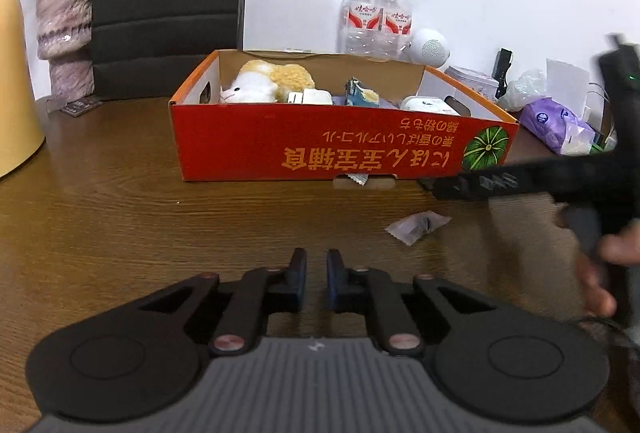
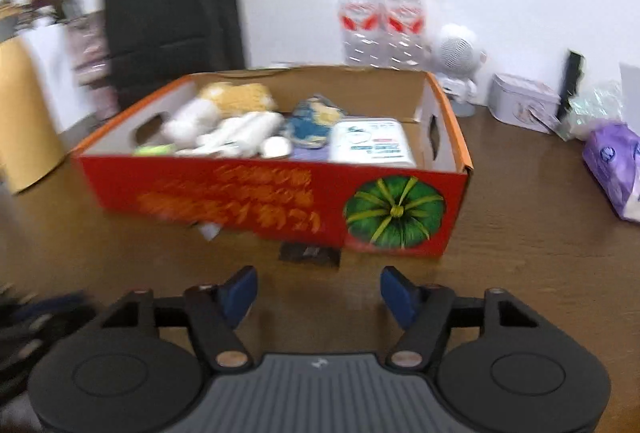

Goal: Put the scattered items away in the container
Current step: 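Grasp a clear wrapper with the left tool while the right tool grasps a small dark piece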

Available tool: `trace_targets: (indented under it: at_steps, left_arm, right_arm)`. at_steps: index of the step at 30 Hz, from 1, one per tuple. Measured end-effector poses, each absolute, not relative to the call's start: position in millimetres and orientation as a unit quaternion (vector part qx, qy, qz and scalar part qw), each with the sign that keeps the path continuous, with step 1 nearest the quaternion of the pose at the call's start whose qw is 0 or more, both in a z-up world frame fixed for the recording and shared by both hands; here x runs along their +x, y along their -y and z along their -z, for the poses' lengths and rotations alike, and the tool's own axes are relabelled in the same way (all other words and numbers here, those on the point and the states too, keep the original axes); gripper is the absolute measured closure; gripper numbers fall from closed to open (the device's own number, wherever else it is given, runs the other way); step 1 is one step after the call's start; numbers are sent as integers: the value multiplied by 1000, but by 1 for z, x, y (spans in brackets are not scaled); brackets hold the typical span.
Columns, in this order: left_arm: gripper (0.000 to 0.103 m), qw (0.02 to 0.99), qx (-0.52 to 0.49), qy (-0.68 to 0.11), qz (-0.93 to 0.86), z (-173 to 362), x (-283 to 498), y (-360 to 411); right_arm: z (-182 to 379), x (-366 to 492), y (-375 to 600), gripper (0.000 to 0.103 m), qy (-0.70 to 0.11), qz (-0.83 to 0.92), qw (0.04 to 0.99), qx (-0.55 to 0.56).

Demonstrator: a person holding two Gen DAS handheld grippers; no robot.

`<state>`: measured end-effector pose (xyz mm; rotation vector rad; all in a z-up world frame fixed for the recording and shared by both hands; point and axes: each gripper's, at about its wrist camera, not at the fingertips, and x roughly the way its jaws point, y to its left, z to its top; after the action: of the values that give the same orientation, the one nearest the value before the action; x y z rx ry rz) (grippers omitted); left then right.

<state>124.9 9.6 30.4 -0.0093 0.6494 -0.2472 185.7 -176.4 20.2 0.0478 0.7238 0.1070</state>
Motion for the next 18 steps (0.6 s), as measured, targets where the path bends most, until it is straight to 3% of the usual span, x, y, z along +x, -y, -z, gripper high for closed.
trace_targets:
  at_steps: [2,4,9,14,18]
  left_arm:
    - [79,940,-8,-319,122,-30,124,-11]
    - [53,940,-5,-319,119,-29,123,-9]
    - [44,947,32,-298,113,-31,113,1]
    - [43,948,37,-297,110,-29,114,3]
    - [45,943,14,-299,148,-27,116,1]
  right_arm:
    - [-17,197,174,40,-360,-26,932,39]
    - [-14,199,169,39,-356,-17,933,40]
    - [-10,197,155,50,-340,-1,940,11]
    - [-12,196,155,80,-340,1,940,4]
    - [-13,182,166,83,-345,-17,938,8]
